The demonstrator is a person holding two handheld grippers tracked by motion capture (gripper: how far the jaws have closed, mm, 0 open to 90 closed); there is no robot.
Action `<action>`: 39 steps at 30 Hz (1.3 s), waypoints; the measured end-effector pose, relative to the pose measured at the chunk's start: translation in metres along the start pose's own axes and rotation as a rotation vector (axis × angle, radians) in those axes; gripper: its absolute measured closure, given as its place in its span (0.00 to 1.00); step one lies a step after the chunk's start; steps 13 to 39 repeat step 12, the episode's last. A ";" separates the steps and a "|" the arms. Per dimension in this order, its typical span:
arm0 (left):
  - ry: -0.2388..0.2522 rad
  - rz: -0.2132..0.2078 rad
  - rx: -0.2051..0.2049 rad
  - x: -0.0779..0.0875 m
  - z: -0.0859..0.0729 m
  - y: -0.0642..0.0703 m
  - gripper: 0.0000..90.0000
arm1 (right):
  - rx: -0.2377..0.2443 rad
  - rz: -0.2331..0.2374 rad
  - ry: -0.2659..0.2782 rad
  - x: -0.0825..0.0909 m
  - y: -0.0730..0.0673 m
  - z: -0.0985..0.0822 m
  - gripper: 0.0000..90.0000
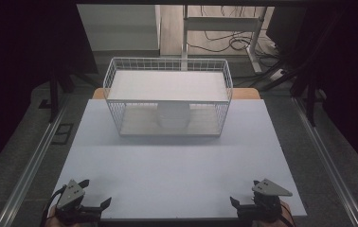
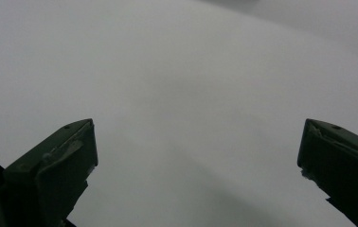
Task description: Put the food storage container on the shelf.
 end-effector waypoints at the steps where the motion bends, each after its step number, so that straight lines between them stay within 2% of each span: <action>1: -0.007 0.001 0.003 -0.001 -0.001 0.000 0.00 | -0.006 -0.001 -0.004 0.000 0.000 -0.003 0.00; 4: -0.004 0.004 0.006 0.000 -0.001 -0.001 0.00 | -0.017 -0.005 -0.032 0.001 0.002 -0.009 0.00; 6: -0.009 0.006 0.013 0.000 -0.002 -0.001 0.00 | -0.027 -0.010 -0.017 0.003 0.002 -0.008 0.00; 9: -0.014 0.010 0.024 -0.001 -0.002 -0.002 0.00 | -0.042 -0.013 -0.022 0.002 0.004 -0.009 0.00; 39: -0.013 0.006 0.032 -0.002 -0.002 -0.003 0.01 | -0.033 -0.010 -0.034 0.001 0.003 -0.010 0.00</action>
Point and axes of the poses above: each handheld gripper's, and its own axes: x roughly backward along the jaws, z roughly out of its top, y roughly to its right, the point moved 7 cm from there along -x, roughly forward along the jaws, and after that the axes turned 11 degrees about y, right-handed, at the moved point
